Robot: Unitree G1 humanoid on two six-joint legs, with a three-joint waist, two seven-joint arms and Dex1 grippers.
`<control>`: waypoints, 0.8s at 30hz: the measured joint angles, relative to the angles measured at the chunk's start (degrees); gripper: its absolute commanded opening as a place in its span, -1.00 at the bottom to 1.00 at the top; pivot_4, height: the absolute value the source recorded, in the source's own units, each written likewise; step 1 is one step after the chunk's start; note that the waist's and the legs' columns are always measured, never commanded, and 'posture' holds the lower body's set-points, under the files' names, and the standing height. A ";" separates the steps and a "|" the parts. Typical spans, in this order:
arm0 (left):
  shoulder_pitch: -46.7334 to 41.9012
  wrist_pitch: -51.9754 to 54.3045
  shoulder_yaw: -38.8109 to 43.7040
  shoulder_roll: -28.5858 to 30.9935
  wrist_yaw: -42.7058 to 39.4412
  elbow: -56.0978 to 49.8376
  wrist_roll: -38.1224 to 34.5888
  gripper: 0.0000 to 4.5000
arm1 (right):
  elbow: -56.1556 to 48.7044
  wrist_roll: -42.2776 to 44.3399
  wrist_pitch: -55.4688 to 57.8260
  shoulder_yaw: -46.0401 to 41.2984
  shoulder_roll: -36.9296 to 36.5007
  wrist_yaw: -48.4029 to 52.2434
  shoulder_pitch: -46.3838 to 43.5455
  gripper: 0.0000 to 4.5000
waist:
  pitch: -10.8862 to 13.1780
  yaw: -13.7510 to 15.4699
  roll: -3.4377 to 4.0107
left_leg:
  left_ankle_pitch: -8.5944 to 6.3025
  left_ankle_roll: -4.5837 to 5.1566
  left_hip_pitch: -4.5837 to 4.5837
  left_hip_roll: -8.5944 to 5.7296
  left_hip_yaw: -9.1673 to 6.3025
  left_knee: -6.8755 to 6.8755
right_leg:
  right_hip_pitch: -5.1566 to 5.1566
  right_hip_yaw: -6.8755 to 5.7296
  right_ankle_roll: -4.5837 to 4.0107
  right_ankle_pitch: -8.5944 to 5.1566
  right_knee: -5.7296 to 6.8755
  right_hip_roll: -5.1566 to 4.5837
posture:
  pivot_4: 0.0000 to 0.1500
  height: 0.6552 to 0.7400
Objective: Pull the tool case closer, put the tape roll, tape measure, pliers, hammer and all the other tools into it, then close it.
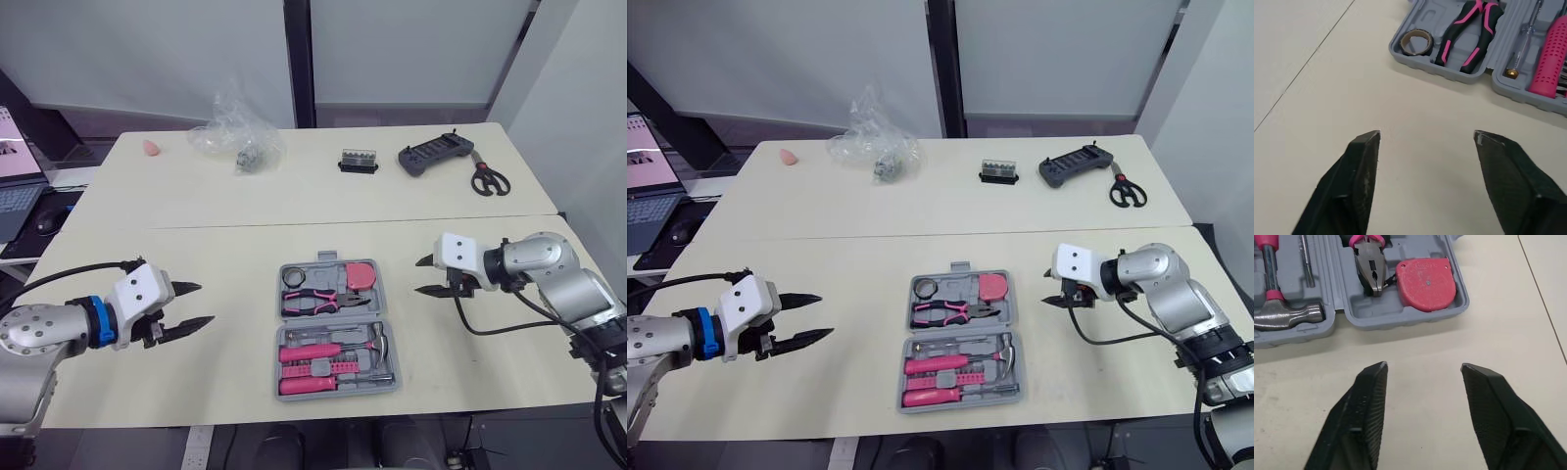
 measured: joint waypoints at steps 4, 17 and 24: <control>0.02 -0.16 -0.82 -0.64 -0.41 0.02 -0.02 -0.69 | -2.33 2.44 0.74 -1.67 0.30 1.83 1.10 -0.53 | 0.00 0.05 0.01 | 0.00 0.00 -0.01 0.00 -0.02 0.00 | 0.01 -0.01 0.00 0.00 0.00 -0.01 | 1.00 1.00; 6.60 2.78 -2.66 -0.31 -4.32 -9.24 -2.58 -1.00 | -20.37 9.74 9.74 0.74 5.50 4.84 9.05 -0.93 | 0.01 -0.04 0.02 | 0.03 -0.05 -0.04 0.02 -0.05 0.03 | 0.01 -0.04 0.01 0.00 0.03 -0.01 | 1.00 1.00; 8.96 6.16 -2.21 2.16 -9.69 -20.12 -10.01 -0.46 | -20.53 9.36 6.73 7.77 9.17 7.80 9.51 -1.00 | 0.01 0.63 0.02 | 0.05 -0.09 -0.01 0.00 -0.03 0.10 | 0.07 -0.04 0.02 0.01 0.04 -0.02 | 1.00 1.00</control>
